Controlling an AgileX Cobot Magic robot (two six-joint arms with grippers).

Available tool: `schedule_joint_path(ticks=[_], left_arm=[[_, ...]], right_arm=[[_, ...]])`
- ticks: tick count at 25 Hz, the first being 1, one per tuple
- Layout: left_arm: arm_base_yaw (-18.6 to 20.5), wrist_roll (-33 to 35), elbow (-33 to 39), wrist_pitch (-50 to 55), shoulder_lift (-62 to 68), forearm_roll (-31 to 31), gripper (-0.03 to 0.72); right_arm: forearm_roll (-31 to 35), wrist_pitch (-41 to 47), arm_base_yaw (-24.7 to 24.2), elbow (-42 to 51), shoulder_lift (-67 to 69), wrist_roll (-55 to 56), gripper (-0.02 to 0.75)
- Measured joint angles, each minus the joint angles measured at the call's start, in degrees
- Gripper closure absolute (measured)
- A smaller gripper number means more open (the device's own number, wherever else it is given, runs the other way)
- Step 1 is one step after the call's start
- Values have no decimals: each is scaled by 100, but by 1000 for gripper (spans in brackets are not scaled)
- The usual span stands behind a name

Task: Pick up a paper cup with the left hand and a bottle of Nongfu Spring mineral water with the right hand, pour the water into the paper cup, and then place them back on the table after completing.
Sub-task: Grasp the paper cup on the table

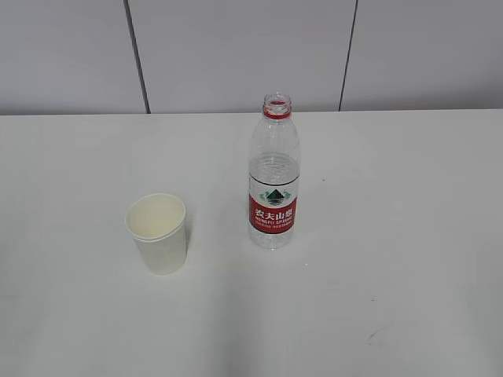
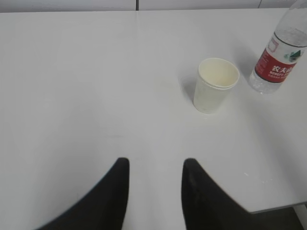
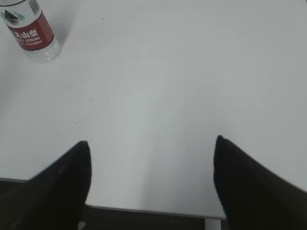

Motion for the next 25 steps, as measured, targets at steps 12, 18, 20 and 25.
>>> schedule_joint_path(ticks=[12,18,20,25], left_arm=[[0,0,0,0,0,0,448],[0,0,0,0,0,0,448],[0,0,0,0,0,0,448],[0,0,0,0,0,0,448]], right_arm=[[0,0,0,0,0,0,151],[0,0,0,0,0,0,151],[0,0,0,0,0,0,150],[0,0,0,0,0,0,150]])
